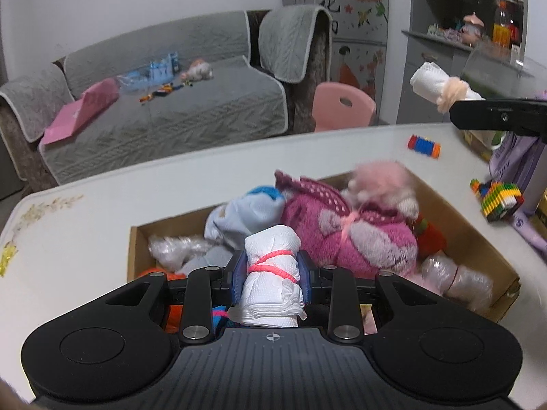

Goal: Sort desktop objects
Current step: 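Lift and carry both rolled socks over the cardboard tray, then open both tools to drop the two socks into the tray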

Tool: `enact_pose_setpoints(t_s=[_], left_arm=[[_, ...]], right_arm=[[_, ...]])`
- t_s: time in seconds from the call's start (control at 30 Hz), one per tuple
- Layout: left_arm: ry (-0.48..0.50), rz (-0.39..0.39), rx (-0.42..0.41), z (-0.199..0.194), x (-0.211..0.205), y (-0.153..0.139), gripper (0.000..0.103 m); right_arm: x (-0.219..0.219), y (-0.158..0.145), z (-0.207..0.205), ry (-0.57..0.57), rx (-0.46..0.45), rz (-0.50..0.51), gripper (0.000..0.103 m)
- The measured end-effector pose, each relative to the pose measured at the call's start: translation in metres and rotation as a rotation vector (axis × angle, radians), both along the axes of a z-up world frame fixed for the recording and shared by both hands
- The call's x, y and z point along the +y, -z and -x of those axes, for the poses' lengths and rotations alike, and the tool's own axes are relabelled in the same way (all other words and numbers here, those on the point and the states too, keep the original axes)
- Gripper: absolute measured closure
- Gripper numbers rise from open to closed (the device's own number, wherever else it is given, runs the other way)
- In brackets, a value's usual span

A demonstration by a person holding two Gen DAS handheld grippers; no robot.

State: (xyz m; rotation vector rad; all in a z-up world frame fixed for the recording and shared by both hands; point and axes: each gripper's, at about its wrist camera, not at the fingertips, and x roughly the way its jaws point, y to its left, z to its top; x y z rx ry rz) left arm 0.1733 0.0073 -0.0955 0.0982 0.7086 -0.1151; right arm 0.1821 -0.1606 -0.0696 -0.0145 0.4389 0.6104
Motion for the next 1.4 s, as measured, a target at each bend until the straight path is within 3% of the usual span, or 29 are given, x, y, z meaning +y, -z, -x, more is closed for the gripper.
enact_pose_setpoints(t_s=[0.4, 0.93, 1.2, 1.3, 1.37, 1.4], left_arm=[[0.04, -0.066, 0.058, -0.001, -0.011, 0.02, 0.064], [0.095, -0.074, 0.073, 0.009, -0.014, 0.025, 0.064], [0.114, -0.067, 0.091, 0.012, -0.013, 0.029, 0.064], [0.124, -0.053, 0.099, 0.013, -0.012, 0.03, 0.054], [0.139, -0.024, 0.111, 0.013, -0.011, 0.031, 0.026], [0.152, -0.019, 0.114, 0.014, -0.012, 0.031, 0.018]], right_arm=[[-0.004, 0.021, -0.008, 0.032, 0.07, 0.092, 0.079], [0.002, 0.052, -0.008, 0.022, 0.134, 0.217, 0.078], [-0.002, 0.055, -0.007, 0.026, 0.137, 0.226, 0.078], [-0.002, 0.056, -0.006, 0.025, 0.138, 0.224, 0.077], [-0.002, 0.055, -0.006, 0.026, 0.133, 0.222, 0.073], [-0.003, 0.055, -0.006, 0.028, 0.13, 0.22, 0.071]])
